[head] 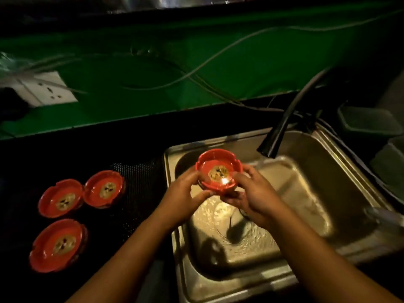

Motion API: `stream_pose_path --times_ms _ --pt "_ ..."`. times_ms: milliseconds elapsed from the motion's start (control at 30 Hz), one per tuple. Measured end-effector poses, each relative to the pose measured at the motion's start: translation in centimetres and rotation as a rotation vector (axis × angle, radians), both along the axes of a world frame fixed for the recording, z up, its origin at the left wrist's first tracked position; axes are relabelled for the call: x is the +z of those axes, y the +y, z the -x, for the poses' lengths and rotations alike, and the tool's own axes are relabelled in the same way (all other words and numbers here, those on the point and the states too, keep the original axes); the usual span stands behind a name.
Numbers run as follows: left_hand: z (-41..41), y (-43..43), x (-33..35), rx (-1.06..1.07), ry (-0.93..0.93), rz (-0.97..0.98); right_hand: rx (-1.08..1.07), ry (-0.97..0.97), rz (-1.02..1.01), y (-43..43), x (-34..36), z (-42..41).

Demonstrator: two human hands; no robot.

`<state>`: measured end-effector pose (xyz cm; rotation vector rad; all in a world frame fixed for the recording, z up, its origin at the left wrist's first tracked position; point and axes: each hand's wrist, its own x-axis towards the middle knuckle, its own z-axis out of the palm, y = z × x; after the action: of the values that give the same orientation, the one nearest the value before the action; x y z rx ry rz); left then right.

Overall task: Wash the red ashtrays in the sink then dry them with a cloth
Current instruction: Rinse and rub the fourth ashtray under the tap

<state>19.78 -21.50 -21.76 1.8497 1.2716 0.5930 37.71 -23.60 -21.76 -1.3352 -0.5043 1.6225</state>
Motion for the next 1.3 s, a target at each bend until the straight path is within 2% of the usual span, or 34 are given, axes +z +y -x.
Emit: stream_pose_path --times_ms 67,167,367,433,533,633,800,933,1033,1100,1167,1200,1300 --pt "-0.5 -1.3 -2.5 -0.029 -0.088 0.174 -0.051 0.005 0.085 -1.8 -2.7 -0.8" --pt "-2.1 -2.7 -5.2 0.041 -0.24 0.392 -0.124 0.04 0.195 -3.7 -6.1 -2.4" --pt "-4.7 -3.5 -8.2 0.191 -0.23 0.711 -0.278 0.112 0.312 -3.6 -9.1 -5.3" --pt "-5.2 -2.7 -8.6 0.32 -0.337 0.859 -0.301 0.129 0.308 -2.4 -9.5 -5.6" --pt "-5.6 -0.8 -9.5 0.488 -0.529 0.972 -0.222 0.122 0.287 -0.9 -9.5 -5.4" --pt "-6.2 0.1 -10.2 0.515 -0.495 0.985 -0.029 0.089 0.283 -1.2 -9.4 -6.2" --pt "-8.2 0.1 -10.9 0.494 -0.541 1.138 0.165 -0.176 0.235 -1.6 -10.1 -10.1" --pt "-10.6 0.8 -11.4 0.528 -0.737 1.284 0.399 -0.742 -0.17 -0.3 -10.1 -10.3" --pt "-11.8 2.1 -11.8 0.64 -0.855 1.265 0.564 -0.962 -0.448 0.0 -9.7 -10.0" --pt "-11.9 2.9 -11.9 0.649 -0.86 1.252 0.658 -1.074 -0.594 -0.3 -9.9 -9.9" --pt "-12.1 3.2 -11.8 0.596 -0.825 1.23 0.6 -1.02 -0.629 -0.6 -10.4 -9.9" --pt "-12.2 3.3 -11.6 0.562 -0.807 1.222 0.495 -0.924 -0.591 -0.6 -10.5 -9.9" --pt "-12.7 3.1 -10.9 0.425 -0.746 1.182 0.108 -0.443 -0.26 0.1 -10.9 -10.0"
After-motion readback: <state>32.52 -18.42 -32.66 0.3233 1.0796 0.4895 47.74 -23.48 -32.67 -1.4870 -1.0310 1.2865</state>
